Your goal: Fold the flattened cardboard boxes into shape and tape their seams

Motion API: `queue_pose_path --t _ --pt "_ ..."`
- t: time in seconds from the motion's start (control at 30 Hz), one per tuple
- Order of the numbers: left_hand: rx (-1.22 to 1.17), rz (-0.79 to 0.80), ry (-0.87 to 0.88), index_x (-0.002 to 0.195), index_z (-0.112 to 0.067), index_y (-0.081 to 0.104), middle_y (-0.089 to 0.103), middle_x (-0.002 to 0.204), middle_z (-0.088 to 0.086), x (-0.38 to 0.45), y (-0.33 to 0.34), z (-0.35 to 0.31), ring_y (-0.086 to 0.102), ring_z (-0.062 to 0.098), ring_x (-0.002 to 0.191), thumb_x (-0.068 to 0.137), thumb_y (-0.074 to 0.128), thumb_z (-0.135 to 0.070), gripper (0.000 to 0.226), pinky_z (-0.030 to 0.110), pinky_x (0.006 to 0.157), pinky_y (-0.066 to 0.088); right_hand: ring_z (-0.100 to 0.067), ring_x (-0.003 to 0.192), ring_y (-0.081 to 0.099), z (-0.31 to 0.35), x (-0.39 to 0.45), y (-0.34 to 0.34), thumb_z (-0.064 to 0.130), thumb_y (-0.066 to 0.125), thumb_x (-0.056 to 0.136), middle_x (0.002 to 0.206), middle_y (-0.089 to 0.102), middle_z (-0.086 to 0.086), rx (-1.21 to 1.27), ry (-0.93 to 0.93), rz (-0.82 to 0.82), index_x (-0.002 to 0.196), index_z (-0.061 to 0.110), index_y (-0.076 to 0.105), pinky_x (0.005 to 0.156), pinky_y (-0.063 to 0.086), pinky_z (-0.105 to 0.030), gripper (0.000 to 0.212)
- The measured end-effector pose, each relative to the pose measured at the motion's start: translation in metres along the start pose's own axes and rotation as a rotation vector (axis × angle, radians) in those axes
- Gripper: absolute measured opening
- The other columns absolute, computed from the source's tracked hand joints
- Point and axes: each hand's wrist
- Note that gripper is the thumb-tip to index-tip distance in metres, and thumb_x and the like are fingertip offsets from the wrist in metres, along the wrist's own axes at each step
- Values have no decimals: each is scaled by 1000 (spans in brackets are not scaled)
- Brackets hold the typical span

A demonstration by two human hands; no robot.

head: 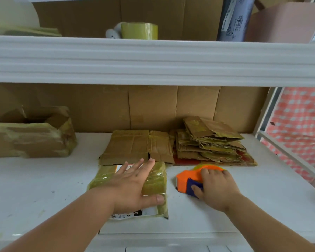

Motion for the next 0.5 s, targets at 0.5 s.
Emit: queue_pose_path --t 0.5 --pt "-17 -29 110 156 -31 -1 -29 152 -20 2 8 9 -33 -1 137 87 46 -73 94 36 121 -14 6 126 10 112 -47 -30 54 42 98 161 15 13 1515 -60 227 158 29 -5 101 20 -18 80"
Point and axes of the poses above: each hand's wrist, its own x-axis towards the middle knuckle, its own y-axis out of the palm, z = x × y
